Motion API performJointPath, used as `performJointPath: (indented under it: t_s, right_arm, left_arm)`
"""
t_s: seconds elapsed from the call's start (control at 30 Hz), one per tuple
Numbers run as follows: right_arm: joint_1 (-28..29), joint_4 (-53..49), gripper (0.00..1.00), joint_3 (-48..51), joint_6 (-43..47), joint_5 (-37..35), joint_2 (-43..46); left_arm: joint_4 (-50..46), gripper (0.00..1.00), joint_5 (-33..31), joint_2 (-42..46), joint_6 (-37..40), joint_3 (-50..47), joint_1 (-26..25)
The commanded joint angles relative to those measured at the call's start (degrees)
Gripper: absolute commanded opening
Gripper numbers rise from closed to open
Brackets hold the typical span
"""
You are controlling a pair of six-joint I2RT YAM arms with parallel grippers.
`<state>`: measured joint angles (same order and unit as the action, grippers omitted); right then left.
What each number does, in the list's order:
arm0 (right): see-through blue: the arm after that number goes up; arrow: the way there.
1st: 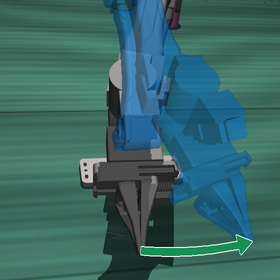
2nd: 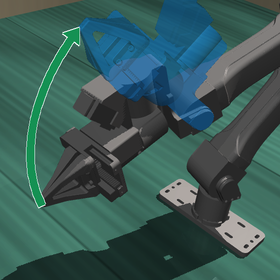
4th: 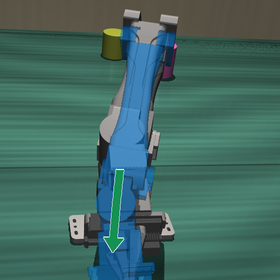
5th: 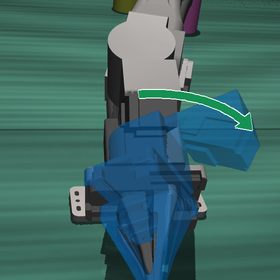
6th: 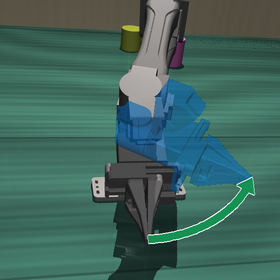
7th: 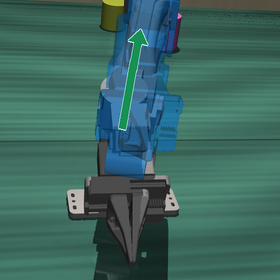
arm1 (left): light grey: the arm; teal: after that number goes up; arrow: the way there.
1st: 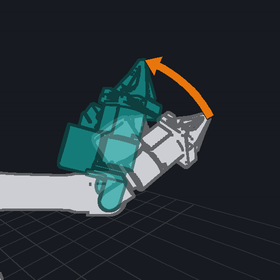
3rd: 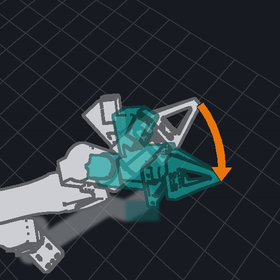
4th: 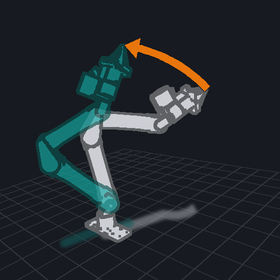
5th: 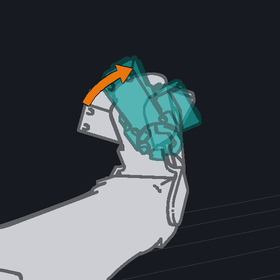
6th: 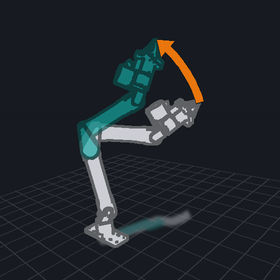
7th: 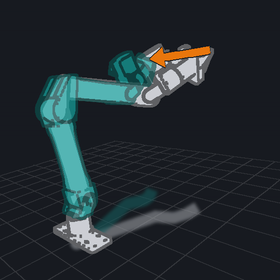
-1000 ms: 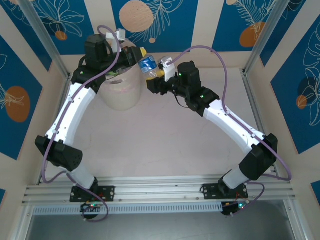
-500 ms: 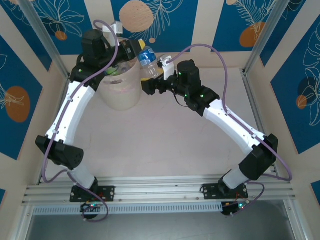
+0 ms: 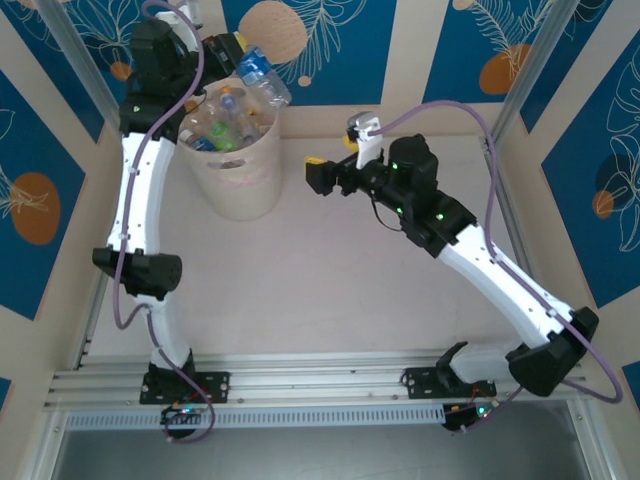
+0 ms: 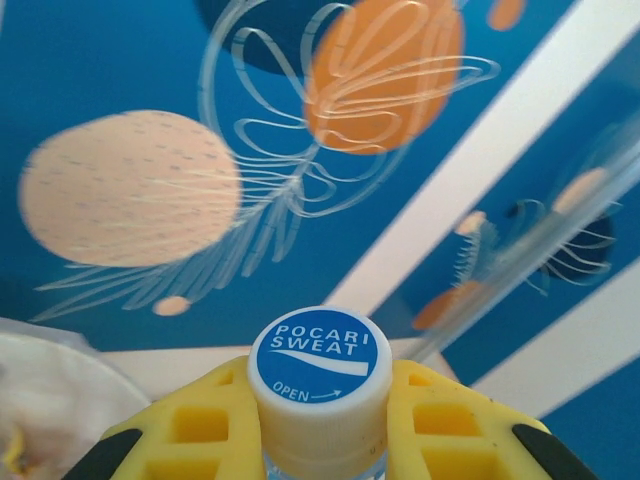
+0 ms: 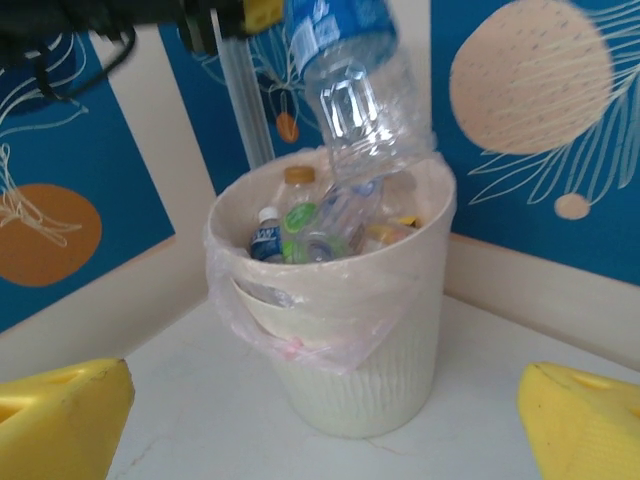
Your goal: Put the plastic bottles in the bin
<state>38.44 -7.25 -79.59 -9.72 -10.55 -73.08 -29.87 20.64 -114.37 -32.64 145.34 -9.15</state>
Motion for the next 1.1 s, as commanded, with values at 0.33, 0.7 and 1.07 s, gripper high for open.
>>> performJointPath:
  t_s: [0.33, 0.7, 1.07]
  right_arm:
    - [2.25, -6.24, 0.99, 4.61, -2.55, -10.75, 5.52]
    - [2.35, -8.22, 0.99, 6.56, -4.44, -12.40, 6.50]
    - [2.43, -8.60, 0.99, 5.99, -4.40, -12.65, 5.23]
  left_arm:
    - [-0.96, 0.07, 0.07, -9.31, 3.75, 5.15, 5.19]
    - [-4.98, 0.09, 1.92, -13.62, 9.44, 6.30, 5.19]
    - [-4.90, 0.43, 2.99, -16.57, 9.40, 6.53, 5.19]
